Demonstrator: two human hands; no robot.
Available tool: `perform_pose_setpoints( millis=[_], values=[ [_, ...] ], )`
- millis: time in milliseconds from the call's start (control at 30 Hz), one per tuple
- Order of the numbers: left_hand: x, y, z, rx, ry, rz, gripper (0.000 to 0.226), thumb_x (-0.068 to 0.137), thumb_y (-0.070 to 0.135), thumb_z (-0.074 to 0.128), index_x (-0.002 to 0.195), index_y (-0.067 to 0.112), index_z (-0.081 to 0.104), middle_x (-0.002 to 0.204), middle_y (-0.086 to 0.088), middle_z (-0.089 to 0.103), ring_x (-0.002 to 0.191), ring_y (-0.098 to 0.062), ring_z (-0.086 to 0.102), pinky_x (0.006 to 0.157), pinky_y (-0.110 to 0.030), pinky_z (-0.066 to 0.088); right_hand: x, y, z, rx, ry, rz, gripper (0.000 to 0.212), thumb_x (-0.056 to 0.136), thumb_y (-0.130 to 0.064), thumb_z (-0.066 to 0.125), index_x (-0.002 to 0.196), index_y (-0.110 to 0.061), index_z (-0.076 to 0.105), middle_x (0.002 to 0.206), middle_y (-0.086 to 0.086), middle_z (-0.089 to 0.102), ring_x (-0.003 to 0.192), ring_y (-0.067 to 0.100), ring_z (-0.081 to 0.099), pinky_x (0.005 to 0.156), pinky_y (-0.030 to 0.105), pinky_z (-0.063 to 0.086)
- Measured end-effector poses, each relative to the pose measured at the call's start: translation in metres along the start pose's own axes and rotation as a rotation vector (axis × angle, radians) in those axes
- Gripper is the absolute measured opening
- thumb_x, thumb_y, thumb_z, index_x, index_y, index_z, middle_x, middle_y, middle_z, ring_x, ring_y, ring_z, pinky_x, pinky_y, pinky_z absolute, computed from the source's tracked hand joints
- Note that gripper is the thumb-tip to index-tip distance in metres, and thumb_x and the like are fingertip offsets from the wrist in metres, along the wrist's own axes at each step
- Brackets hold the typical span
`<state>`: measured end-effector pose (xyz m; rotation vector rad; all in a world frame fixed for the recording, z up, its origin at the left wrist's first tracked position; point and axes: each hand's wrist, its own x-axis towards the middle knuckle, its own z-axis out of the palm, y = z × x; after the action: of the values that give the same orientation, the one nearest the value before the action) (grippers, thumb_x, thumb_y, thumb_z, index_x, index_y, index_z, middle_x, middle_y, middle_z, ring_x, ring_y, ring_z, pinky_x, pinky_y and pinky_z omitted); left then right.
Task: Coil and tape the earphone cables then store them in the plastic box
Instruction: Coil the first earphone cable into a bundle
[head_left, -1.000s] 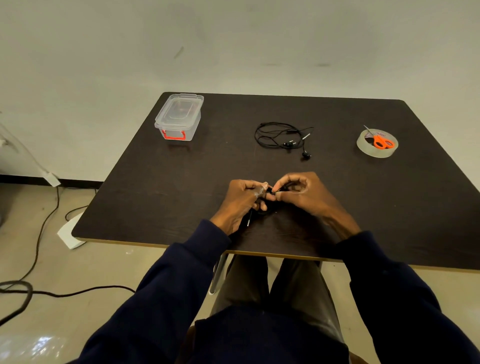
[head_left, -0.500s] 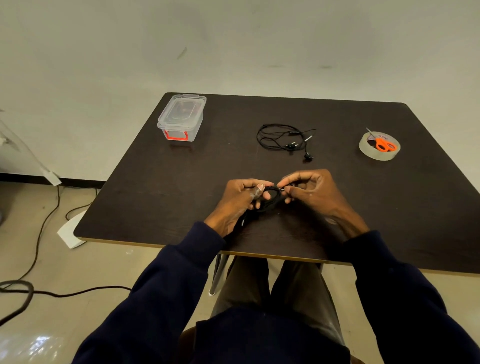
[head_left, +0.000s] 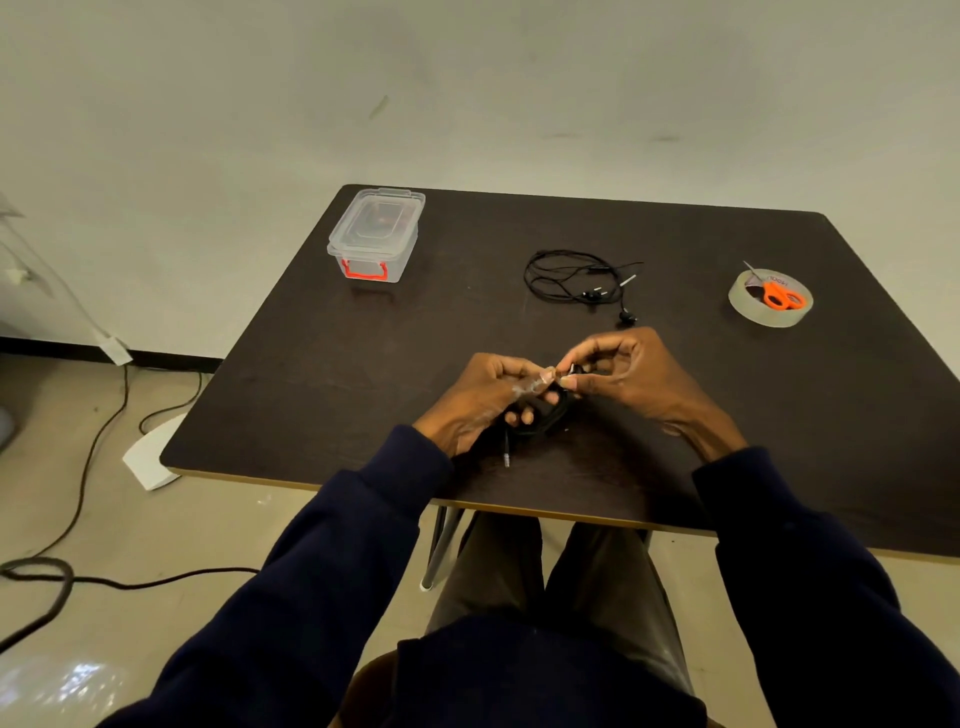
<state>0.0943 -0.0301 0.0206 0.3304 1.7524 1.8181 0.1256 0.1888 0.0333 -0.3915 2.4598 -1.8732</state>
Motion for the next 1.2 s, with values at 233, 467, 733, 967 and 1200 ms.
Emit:
perform_pose_setpoints(
  millis=[233, 467, 733, 967, 1200],
  values=[
    [0.001, -0.003, -0.003, -0.05, 0.027, -0.016, 0.011, 0.092, 0.011, 0.074, 0.096, 0.002, 0.079, 0.083, -0.01, 0.077, 0.049, -0.004, 0.052, 0.04, -0.011, 0.037, -0.004, 0.0, -0.01, 0.034, -0.037, -0.006, 0.02, 0.08, -0.009, 0.085, 0.099, -0.009, 0.078, 0.098, 0.014, 0.077, 0.087, 0.031, 0.075, 0.079, 0.029, 0.061],
    [0.001, -0.004, -0.005, 0.013, -0.06, -0.012, 0.016, 0.099, 0.015, 0.067, 0.104, 0.019, 0.082, 0.075, 0.002, 0.069, 0.052, -0.002, 0.049, 0.045, -0.012, 0.04, -0.005, -0.009, -0.012, 0.086, -0.039, -0.023, 0.021, 0.079, -0.009, 0.084, 0.099, -0.009, 0.078, 0.1, 0.016, 0.077, 0.093, 0.032, 0.075, 0.082, 0.03, 0.062],
    [-0.005, -0.002, -0.007, 0.085, -0.053, 0.035, 0.019, 0.098, 0.018, 0.069, 0.108, 0.006, 0.079, 0.074, -0.001, 0.068, 0.048, -0.003, 0.045, 0.042, -0.012, 0.033, 0.001, -0.013, -0.015, -0.024, -0.092, -0.054, 0.022, 0.077, -0.018, 0.086, 0.097, -0.011, 0.079, 0.1, 0.015, 0.076, 0.094, 0.039, 0.072, 0.089, 0.042, 0.062],
    [-0.003, 0.007, -0.002, 0.071, -0.068, -0.024, 0.019, 0.097, 0.019, 0.069, 0.103, 0.004, 0.079, 0.072, -0.002, 0.07, 0.049, -0.005, 0.047, 0.042, -0.013, 0.035, 0.006, -0.012, -0.018, 0.047, -0.088, -0.001, 0.024, 0.079, -0.012, 0.084, 0.101, -0.008, 0.078, 0.101, 0.016, 0.076, 0.093, 0.029, 0.073, 0.083, 0.028, 0.061],
    [0.003, 0.016, 0.005, -0.313, 0.071, -0.031, 0.013, 0.094, 0.006, 0.069, 0.101, 0.0, 0.078, 0.086, -0.012, 0.078, 0.057, -0.008, 0.062, 0.046, -0.013, 0.047, 0.011, -0.003, 0.022, 0.502, 0.242, 0.236, 0.032, 0.102, -0.012, 0.058, 0.131, 0.002, 0.062, 0.124, 0.023, 0.07, 0.109, 0.029, 0.072, 0.092, 0.039, 0.061]
  ],
)
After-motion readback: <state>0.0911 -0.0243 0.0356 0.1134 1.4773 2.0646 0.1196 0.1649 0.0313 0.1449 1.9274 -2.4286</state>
